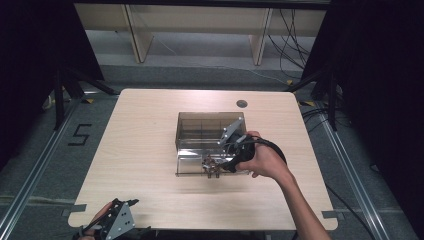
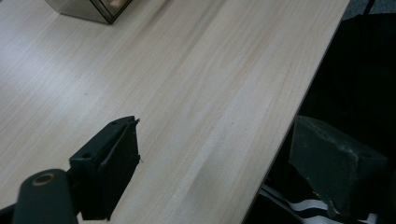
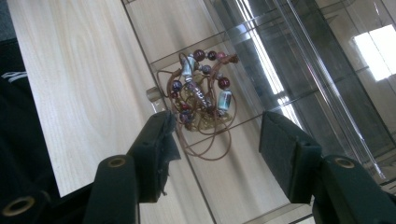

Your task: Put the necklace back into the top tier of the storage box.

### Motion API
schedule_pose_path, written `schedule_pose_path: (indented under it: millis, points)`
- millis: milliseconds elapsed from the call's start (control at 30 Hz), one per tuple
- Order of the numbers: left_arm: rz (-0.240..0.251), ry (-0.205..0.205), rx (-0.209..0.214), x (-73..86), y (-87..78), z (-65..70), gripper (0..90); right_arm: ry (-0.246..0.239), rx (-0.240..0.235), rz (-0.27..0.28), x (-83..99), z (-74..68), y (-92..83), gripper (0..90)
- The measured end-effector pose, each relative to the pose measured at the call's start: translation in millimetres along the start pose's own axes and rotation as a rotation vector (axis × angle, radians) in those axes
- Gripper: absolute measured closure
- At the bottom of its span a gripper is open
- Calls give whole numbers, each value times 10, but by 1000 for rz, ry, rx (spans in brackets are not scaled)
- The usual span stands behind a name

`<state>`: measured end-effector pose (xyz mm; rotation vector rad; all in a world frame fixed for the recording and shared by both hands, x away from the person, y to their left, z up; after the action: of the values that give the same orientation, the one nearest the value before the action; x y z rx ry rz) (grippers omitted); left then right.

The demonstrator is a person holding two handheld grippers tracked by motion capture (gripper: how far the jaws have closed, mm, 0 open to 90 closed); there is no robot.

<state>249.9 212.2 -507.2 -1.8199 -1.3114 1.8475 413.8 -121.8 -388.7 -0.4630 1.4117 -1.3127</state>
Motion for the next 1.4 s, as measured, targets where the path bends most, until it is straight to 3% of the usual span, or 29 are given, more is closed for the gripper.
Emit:
schedule_pose_path:
  millis: [500,533,767,800,833,867,933,1167,1400]
  points:
    - [1,-3,-7,2,6,-2,151,-6,2,46,107,-77,-39,454]
    - [0,-3,0,2,4,-1,151,17,4,41,116,-93,-48,454]
    - [0,-2,-2,4,1,-5,151,4,-1,70,169,-143,-66,442]
    - [0,-4,-2,4,2,-5,151,21,-2,65,182,-165,-72,441]
    - [-1,-3,-2,5,3,-4,151,2,-1,77,187,-164,-69,440]
    - [-1,-3,-2,5,3,-4,151,20,0,71,197,-182,-78,440]
    - [-1,-4,-1,6,5,-4,151,7,-4,88,215,-195,-85,439]
    - [-4,-11,2,13,7,-12,151,26,3,95,278,-269,-89,435]
    - [-3,-11,-3,15,5,-16,151,11,3,103,306,-339,-102,433]
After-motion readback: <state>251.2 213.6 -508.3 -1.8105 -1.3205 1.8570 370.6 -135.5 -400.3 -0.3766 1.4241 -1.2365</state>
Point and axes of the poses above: each handheld gripper's, and its own axes: y roughly forward along the jaws, x roughly out of its underside, z roughly to its right, the point moved 2 cm from there along y, roughly forward along the jaws, and after that the axes turned 10 degrees about x, right-handed, at the moved point
